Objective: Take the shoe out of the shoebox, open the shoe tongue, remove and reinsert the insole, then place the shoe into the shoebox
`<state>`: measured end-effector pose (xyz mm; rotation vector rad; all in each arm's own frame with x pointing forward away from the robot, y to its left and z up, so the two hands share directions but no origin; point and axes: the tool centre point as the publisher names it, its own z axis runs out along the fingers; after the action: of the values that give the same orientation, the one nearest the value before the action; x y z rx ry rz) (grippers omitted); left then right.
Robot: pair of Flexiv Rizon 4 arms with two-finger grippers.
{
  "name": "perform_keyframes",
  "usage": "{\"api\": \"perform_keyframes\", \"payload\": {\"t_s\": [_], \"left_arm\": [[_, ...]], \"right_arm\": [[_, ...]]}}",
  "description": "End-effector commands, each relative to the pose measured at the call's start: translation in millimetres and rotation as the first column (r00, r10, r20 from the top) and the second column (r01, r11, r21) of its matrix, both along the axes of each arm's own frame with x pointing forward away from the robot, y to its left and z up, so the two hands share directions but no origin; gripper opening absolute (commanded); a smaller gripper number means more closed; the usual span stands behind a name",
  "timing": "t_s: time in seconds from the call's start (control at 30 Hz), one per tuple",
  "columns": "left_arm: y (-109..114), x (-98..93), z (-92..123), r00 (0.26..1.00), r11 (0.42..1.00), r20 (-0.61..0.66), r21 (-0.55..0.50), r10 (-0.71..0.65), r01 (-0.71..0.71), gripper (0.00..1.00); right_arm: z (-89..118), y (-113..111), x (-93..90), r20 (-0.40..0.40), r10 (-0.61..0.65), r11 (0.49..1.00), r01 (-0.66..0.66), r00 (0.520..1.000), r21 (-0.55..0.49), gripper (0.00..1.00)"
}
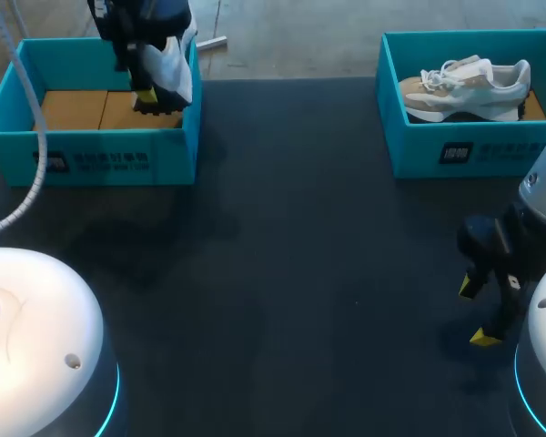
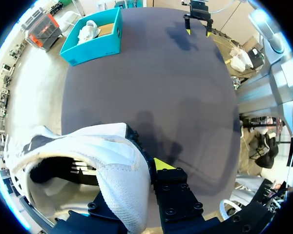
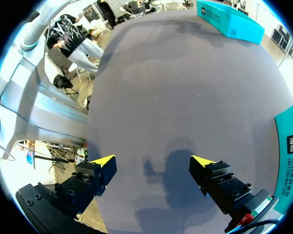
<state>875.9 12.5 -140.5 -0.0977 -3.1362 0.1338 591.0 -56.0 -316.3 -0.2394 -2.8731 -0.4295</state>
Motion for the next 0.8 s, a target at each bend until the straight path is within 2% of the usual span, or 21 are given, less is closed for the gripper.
{"api": "perform_keyframes", "payload": {"t_s": [0.03, 0.2, 0.27, 0.4, 0.57, 0.8], "left_arm": [[1, -2.9, 1, 1.0, 1.0, 0.007, -0.001, 0.001, -0.001, 0.0], [1, -2.9, 1, 1.0, 1.0, 0.007, -0.001, 0.001, -0.001, 0.0], [6, 5.8, -1, 0.999, 1.0, 0.037, 0.021, -0.017, 0.016, 0.0], [25, 36.6, 4, 0.999, 0.999, 0.042, 0.021, 0.023, -0.024, 0.0], [58, 87.8, 23, 0.997, 0.998, 0.043, -0.002, 0.063, -0.063, 0.0], [91, 141.7, 28, 1.0, 1.0, 0.017, -0.005, 0.021, -0.02, 0.0]], "right_arm": [[-1, 0, -0.9, 0.002, -0.001, 1.0, 0.001, 1.0, -0.002, 1.0], [-1, 0, -0.9, 0.002, -0.001, 1.0, 0.001, 1.0, -0.002, 1.0], [-1, 0, -0.9, 0.002, -0.001, 1.0, 0.001, 1.0, -0.002, 1.0], [-1, 0, -0.9, 0.002, -0.001, 1.0, 0.001, 1.0, -0.002, 1.0], [-1, 0, -0.9, 0.002, -0.001, 1.0, 0.001, 1.0, -0.002, 1.0], [-1, 0, -0.9, 0.002, -0.001, 1.0, 0.001, 1.0, -0.002, 1.0]]}}
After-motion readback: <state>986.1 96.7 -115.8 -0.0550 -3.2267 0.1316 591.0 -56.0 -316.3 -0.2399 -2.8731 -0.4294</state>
